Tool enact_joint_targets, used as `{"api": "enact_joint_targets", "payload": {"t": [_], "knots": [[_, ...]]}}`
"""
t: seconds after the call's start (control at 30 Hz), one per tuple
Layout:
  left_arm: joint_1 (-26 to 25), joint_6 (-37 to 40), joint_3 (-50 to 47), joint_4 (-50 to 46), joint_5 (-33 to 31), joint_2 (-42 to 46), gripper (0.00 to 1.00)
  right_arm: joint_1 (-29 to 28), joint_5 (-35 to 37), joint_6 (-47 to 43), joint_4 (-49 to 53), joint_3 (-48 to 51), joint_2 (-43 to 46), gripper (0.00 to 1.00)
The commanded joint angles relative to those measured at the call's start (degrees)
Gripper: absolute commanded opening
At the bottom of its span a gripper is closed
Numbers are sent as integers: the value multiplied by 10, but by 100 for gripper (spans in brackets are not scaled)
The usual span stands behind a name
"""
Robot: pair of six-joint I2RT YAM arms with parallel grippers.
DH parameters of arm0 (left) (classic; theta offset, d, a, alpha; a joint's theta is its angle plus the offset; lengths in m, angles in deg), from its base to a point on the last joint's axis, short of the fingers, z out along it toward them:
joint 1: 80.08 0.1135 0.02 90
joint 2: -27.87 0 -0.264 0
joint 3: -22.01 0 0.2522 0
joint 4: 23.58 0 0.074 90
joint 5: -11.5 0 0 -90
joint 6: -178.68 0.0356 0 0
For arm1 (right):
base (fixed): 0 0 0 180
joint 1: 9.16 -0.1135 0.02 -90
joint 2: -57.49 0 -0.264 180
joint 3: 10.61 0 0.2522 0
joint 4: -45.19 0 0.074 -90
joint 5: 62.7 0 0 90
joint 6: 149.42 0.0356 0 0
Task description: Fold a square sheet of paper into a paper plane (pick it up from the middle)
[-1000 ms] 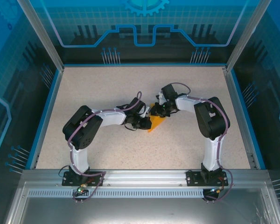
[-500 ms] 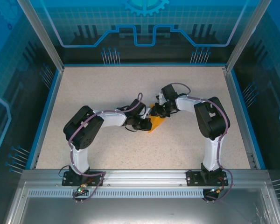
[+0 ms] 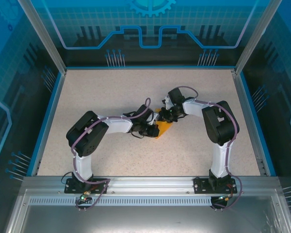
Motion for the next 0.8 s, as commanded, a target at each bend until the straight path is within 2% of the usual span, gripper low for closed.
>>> {"api": "enact_joint_targets", "payload": {"t": [0.0,0.1,0.23,0.37,0.63,0.77], "knots": [[-22,0,-28,-61,8,11,6,14,44,-11,32,11,-17,22],[-25,-17,-33,-50,11,34,8,14,44,-12,29,16,-14,22],[-31,-35,-36,-51,1,70,20,14,43,-12,25,23,-11,22],[-31,-49,-35,-62,-25,97,23,14,40,-10,21,28,-9,22],[-31,-80,-23,-85,-82,73,27,14,32,-11,16,32,-8,21],[-32,-91,-19,-57,-78,62,28,14,29,-10,15,31,-8,21]]}}
